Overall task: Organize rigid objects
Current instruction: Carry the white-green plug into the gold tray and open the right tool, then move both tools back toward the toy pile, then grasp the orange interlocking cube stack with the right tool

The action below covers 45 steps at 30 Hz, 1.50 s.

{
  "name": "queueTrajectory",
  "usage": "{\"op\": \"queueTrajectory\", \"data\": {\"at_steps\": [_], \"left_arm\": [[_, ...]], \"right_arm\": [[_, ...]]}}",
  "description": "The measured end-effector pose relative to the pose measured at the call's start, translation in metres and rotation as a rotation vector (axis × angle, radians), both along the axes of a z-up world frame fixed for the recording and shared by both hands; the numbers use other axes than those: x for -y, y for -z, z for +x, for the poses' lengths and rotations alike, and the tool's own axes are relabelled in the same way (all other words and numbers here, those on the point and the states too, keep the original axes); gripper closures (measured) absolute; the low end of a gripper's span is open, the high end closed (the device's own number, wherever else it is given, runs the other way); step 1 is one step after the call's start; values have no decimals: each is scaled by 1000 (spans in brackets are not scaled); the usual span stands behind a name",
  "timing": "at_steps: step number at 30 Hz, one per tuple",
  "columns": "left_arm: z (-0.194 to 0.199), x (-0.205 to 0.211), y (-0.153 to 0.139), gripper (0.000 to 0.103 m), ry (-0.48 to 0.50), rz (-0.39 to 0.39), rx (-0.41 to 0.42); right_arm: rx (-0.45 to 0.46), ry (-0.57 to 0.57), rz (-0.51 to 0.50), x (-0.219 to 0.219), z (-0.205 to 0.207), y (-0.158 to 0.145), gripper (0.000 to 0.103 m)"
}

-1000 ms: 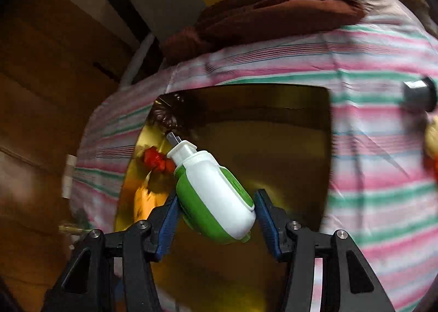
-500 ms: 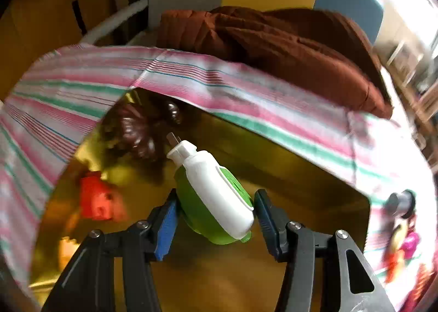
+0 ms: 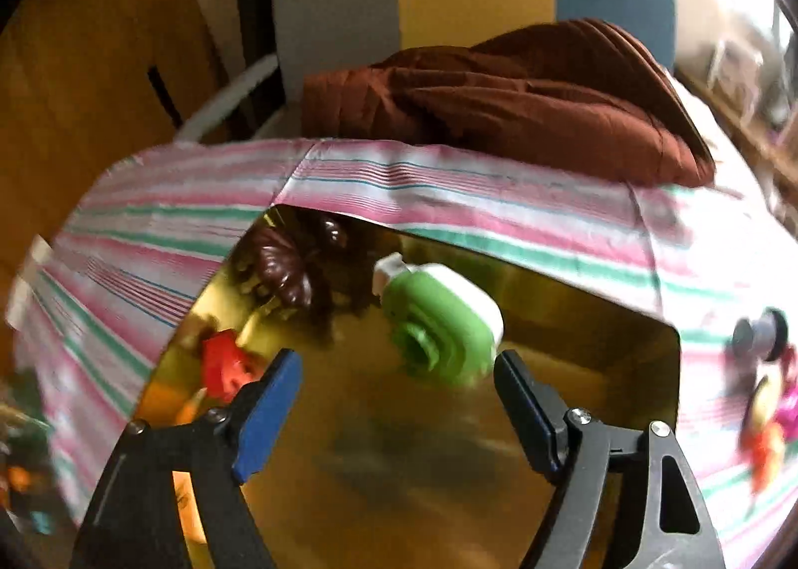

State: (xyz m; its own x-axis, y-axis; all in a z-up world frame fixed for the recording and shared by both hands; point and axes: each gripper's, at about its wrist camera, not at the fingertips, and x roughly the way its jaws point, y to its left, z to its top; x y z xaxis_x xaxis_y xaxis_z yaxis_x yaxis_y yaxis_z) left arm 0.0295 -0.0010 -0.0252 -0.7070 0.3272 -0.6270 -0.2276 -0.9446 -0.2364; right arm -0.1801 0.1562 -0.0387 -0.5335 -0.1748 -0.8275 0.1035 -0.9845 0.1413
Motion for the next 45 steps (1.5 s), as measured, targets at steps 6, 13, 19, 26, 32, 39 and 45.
{"op": "queueTrajectory", "data": {"at_steps": [6, 13, 19, 26, 32, 39, 45], "left_arm": [[5, -10, 1, 62, 32, -19, -8], [14, -31, 3, 62, 90, -42, -2], [22, -50, 3, 62, 132, -77, -11], [29, -71, 1, 62, 184, -109, -7], [35, -89, 1, 62, 236, -145, -6], [38, -113, 1, 62, 291, -162, 3], [45, -136, -6, 62, 356, -189, -13]], "right_arm": [[18, 16, -148, -39, 38, -12, 19], [6, 60, -236, -89, 76, -21, 17], [-6, 125, -233, -136, 105, -21, 17], [39, 231, -181, -195, 129, -1, 17], [119, 306, -195, -248, 141, 12, 17], [36, 562, -233, -349, 150, -3, 17], [17, 721, -260, -405, 143, 1, 17]]}}
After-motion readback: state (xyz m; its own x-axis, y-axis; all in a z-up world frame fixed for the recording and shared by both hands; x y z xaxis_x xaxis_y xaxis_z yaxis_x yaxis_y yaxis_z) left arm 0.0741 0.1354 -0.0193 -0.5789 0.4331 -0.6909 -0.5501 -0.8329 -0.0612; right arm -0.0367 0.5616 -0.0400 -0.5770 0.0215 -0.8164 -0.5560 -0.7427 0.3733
